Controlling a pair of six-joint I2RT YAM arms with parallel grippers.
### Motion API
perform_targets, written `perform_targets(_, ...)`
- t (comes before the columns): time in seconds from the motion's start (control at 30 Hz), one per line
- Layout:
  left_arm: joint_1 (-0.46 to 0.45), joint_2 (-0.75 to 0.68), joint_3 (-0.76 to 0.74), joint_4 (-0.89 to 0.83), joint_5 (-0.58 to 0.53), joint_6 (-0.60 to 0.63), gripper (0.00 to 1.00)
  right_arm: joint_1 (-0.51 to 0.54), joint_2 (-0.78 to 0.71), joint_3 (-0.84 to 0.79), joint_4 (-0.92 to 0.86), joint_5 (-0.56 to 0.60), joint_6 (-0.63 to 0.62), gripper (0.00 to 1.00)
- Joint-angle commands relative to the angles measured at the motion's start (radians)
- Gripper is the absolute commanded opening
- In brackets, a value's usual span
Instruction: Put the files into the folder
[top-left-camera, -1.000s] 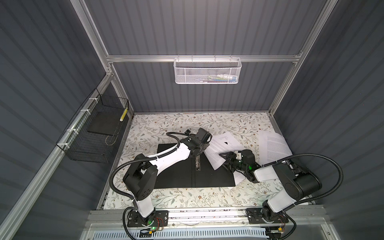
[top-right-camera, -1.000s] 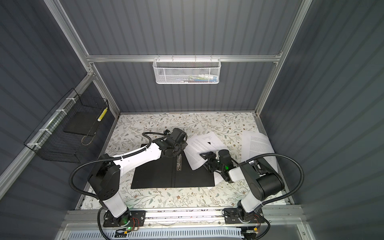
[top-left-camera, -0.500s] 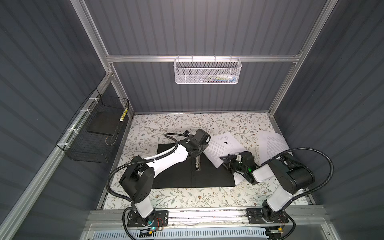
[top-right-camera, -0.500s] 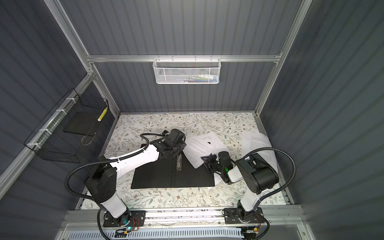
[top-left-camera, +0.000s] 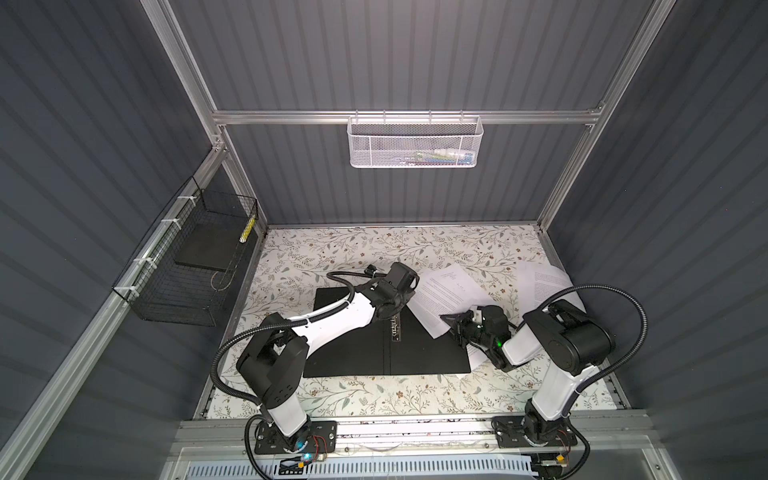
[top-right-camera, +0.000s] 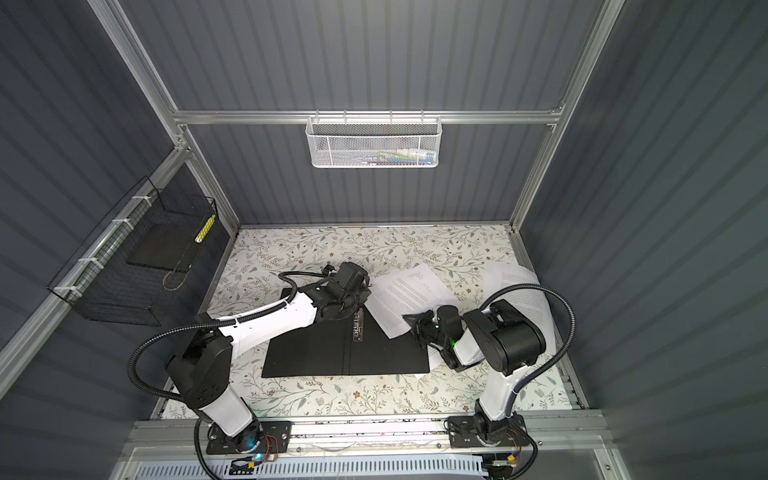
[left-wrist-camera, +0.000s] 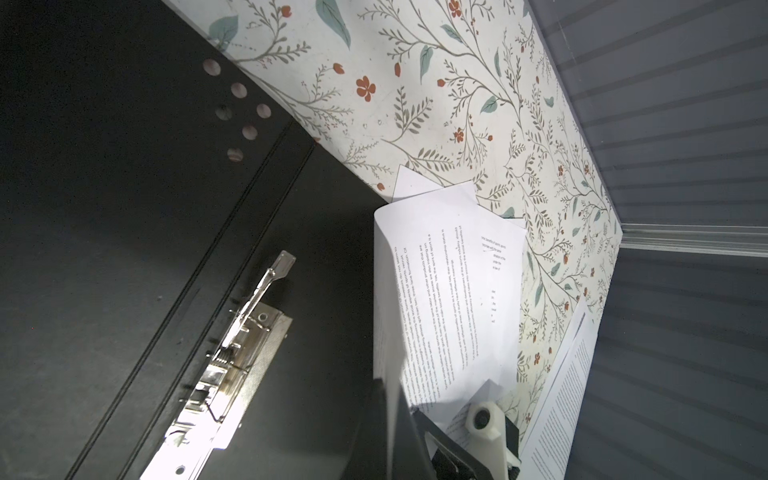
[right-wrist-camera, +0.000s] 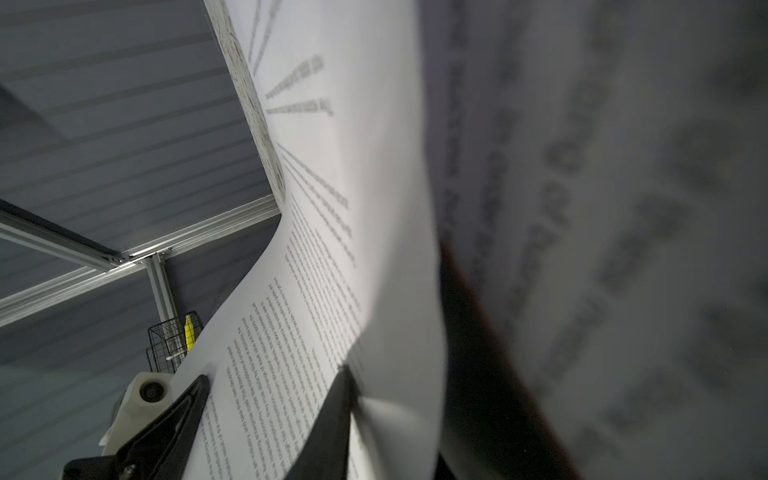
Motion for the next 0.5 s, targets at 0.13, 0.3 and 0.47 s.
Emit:
perform_targets(0.13, 0.009, -0.04, 0.017, -0.068, -0.074, 0.053, 0.22, -0.001, -0.009, -0.001, 0.02, -0.019, -0.036, 0.0)
perform_targets(0.3, 0.014, -0.115, 0.007, -0.116, -0.194, 0.236, 0.93, -0.014, -0.071, 0.029, -0.079, -0.088, -0.117, 0.0)
perform_targets(0.47, 0.021, -0.266, -0.118, -0.013, -0.242, 0.466, 1.0, -0.016, -0.173, 0.11, -0.309, -0.187, -0.253, 0.0)
